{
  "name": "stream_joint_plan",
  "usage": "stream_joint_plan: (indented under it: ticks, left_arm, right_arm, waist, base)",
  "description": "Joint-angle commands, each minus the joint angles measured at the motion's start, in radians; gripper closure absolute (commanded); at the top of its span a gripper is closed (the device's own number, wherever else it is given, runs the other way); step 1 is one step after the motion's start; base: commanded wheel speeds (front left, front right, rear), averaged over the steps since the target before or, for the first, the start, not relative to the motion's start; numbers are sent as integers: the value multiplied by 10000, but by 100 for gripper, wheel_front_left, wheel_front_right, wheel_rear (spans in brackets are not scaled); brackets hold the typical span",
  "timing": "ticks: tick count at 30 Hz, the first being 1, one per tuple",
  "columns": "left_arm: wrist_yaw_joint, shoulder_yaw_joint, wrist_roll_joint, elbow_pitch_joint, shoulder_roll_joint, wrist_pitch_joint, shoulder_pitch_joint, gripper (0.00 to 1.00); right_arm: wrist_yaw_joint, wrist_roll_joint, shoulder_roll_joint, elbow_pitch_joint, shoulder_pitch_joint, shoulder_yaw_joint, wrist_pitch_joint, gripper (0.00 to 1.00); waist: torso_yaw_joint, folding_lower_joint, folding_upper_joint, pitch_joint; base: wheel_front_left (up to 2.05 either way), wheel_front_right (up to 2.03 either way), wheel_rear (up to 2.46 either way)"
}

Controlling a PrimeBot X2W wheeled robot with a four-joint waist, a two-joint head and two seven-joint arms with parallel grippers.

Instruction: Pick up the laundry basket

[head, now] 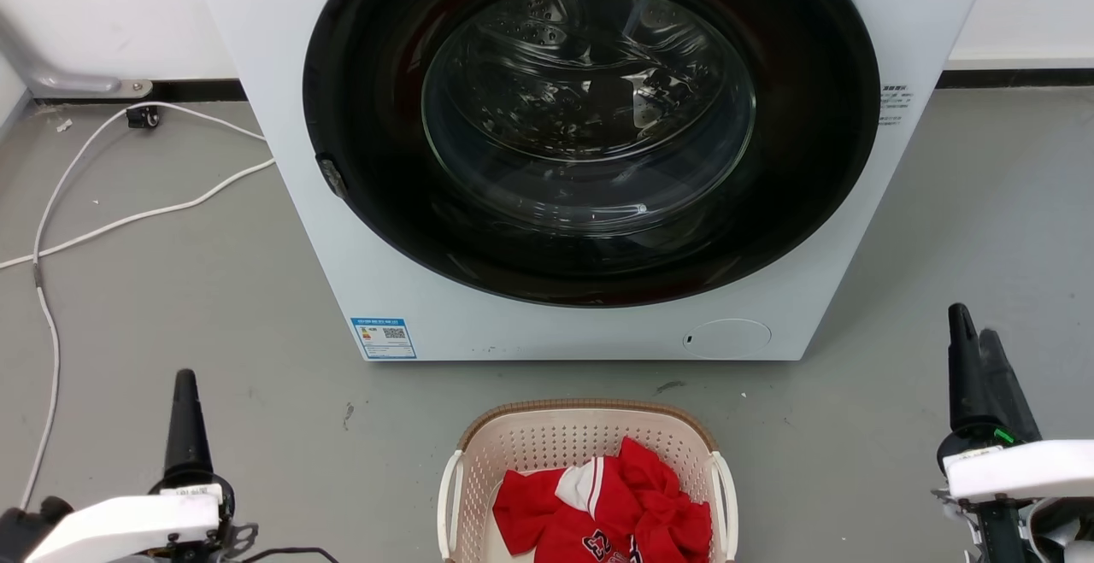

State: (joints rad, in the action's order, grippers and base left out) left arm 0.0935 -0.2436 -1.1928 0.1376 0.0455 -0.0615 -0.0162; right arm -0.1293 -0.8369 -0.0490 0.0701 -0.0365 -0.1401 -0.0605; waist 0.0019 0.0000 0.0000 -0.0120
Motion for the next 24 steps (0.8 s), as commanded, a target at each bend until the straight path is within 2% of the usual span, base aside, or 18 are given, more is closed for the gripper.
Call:
stream_joint_plan:
  ticks: [1,5,11,12,24]
  left_arm:
    - [-117,-88,470,-422,41,-110,-173,0]
    - [-223,37,1378,-1022,43,-245,-22,0]
    - [-70,548,2513,-1512,44,-403,267,0]
    - [-13,771,3053,-1655,47,-459,373,0]
    - [102,1928,5811,-2197,48,-777,690,0]
  right_arm:
    - [-16,662,-27,-372,-130,64,-124,0]
    - [-16,1613,-27,-726,-61,213,-248,0]
    - [-17,2765,-26,-1057,43,355,-411,0]
    - [-17,3166,-26,-1118,88,381,-474,0]
    - [-18,4921,-26,-1110,329,485,-783,0]
  waist:
    - [-5,0,0,-2]
    - [-19,0,0,-14]
    - [-30,0,0,-24]
    - [-33,0,0,-26]
    - [-52,0,0,-40]
  base:
    - [0,0,0]
    - [0,0,0]
    - [0,0,0]
    - [0,0,0]
    - [0,0,0]
